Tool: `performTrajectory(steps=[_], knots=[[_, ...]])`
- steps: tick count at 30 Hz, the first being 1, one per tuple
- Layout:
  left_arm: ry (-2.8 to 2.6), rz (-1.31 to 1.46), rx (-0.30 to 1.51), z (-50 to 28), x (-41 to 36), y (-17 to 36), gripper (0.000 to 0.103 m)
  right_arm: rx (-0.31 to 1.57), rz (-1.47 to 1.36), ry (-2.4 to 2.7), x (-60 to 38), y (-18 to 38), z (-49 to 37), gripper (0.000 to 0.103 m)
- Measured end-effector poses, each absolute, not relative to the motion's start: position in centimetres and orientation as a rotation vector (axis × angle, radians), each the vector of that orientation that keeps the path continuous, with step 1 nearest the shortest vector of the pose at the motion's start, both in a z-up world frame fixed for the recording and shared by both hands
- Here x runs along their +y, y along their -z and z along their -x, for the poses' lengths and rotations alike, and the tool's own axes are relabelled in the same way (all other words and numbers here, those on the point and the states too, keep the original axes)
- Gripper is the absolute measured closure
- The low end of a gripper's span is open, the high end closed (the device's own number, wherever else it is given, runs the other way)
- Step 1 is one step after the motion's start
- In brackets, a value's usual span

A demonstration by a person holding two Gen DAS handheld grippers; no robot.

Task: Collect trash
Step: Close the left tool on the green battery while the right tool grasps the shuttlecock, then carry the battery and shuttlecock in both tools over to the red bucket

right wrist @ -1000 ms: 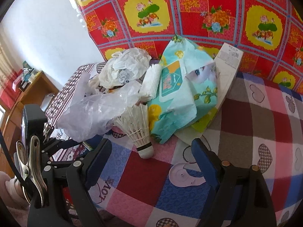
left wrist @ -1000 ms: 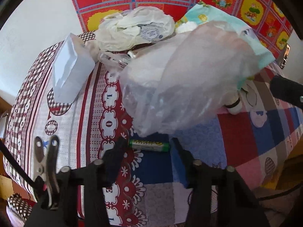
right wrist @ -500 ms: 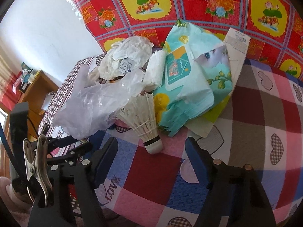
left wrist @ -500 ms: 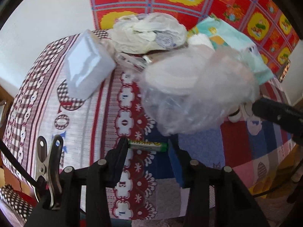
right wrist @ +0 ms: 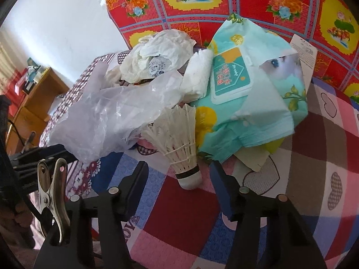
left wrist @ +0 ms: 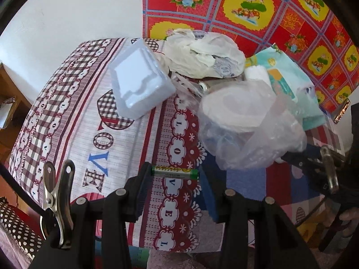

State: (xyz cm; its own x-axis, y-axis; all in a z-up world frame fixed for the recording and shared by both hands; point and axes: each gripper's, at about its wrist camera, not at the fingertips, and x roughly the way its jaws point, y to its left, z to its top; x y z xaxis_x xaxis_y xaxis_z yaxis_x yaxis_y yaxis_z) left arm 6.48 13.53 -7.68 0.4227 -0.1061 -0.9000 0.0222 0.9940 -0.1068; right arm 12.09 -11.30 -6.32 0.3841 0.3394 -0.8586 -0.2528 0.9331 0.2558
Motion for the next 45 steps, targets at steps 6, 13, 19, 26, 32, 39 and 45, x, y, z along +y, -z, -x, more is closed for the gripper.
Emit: performTrajectory(steps=[6,13,19,26,32,39,45], knots=[[0.075,0.088,1.131,-6.5,13.8,7.4,0.057,1.123,-0.072,-0.359,-11.1,7.3,-12.7,0.054],[0.07,0.09,1.123,-6.7,14.2,6.9,0.057,1.135,-0.095,-0.346,-11.2,7.7,-12.7,0.07],[0.073,0.097,1.12,-6.9,14.4,6.6,0.057,1.124,-0.114,-0.341,-11.4,6.9,-12.1,0.072],[0.084,0.104,1.119,-7.2,14.5,6.5,0.057,1.114,-0.156,-0.339,-11.8,5.5,-11.0,0.076],[0.097,0.101,1.116,-7.5,14.7,6.5,0.057,1.078,-0.161,-0.318,-12.1,4.3,-10.4,0.076],[0.112,0.095,1.112,-7.7,14.9,6.4,0.057,1.066,-0.188,-0.294,-12.7,3.8,-9.6,0.077],[0.128,0.085,1.11,-8.0,15.3,6.2,0.057,1.057,-0.204,-0.271,-12.7,3.3,-9.1,0.077]])
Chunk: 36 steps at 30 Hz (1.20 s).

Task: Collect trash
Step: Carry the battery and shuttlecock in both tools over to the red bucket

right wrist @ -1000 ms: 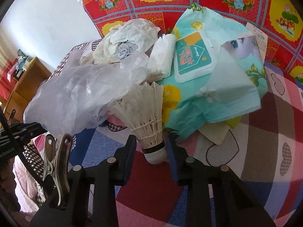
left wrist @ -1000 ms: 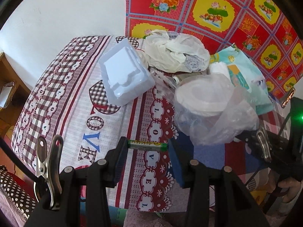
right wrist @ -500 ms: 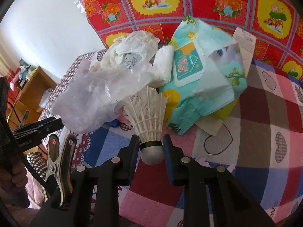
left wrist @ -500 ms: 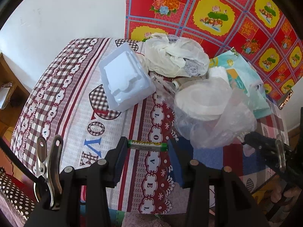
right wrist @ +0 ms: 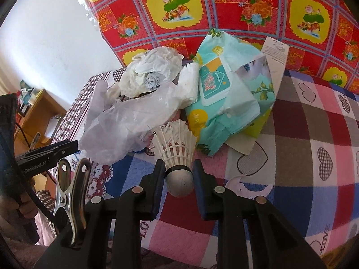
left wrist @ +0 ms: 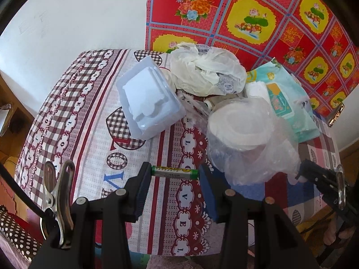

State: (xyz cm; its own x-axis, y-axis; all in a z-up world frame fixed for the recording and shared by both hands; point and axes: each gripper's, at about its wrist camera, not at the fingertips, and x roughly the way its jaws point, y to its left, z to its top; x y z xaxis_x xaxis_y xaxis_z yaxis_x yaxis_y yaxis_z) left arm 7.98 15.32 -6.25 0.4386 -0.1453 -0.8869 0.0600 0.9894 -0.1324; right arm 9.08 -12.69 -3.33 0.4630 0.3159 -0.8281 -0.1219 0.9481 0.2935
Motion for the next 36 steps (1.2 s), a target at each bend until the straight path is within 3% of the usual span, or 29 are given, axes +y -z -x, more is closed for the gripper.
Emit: performTrajectory(steps=[36], knots=[[0.188,-0.003,1.065,-8.1,17.8,4.3,0.057,0.831,-0.222,-0.204,-9.5,-4.7,-7.8,0.078]])
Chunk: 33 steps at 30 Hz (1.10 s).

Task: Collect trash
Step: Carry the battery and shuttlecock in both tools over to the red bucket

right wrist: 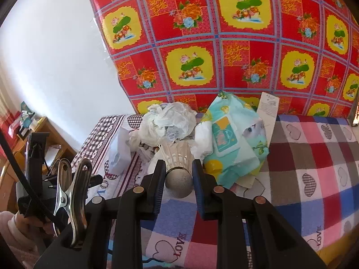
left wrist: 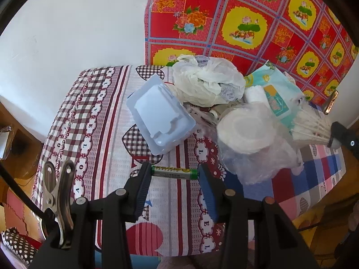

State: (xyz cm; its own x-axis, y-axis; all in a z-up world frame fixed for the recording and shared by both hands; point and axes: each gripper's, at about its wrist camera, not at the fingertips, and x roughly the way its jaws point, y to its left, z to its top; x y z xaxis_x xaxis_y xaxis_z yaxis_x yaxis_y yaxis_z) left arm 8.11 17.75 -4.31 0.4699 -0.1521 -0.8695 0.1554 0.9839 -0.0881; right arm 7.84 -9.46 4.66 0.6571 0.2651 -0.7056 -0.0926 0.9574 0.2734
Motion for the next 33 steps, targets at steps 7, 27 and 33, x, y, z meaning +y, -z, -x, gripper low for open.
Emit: performTrajectory(steps=[7,27,33], knots=[[0.159,-0.004,1.048,-7.5,18.1,3.4,0.057,0.83,-0.234,-0.242,-8.6,-4.3,-8.3,0.079],[0.036,0.041,1.01,-7.0,19.2,1.0,0.057,0.776,-0.204,-0.406,-6.9,-6.7,-10.0,0.079],[-0.007,0.062,1.009,-6.8,19.2,0.8,0.057,0.778,-0.185,-0.461,-6.4,-6.8,-10.7,0.079]])
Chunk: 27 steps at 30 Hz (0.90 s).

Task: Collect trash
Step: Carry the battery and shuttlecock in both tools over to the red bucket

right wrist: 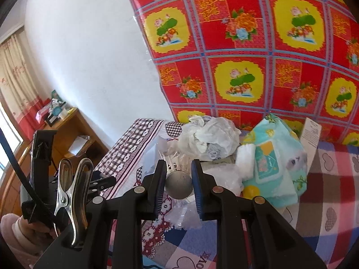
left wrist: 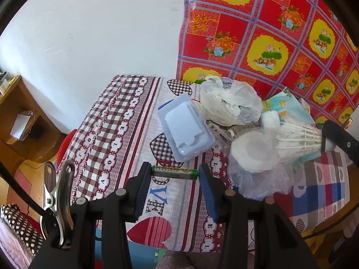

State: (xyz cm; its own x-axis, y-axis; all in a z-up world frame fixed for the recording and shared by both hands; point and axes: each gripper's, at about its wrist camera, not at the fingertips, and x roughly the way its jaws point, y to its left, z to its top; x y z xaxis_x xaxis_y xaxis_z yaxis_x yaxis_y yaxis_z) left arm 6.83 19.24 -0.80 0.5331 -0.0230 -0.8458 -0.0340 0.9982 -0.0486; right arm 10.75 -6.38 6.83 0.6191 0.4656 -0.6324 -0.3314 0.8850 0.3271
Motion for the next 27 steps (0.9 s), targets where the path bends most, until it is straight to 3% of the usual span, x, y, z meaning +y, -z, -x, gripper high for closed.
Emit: performTrajectory(steps=[27], knots=[[-0.223,0.148,0.958,-4.6,25.8,0.3,0.057,0.768,-0.131,-0.714,1.2,-6.8,-12.5,0.079]])
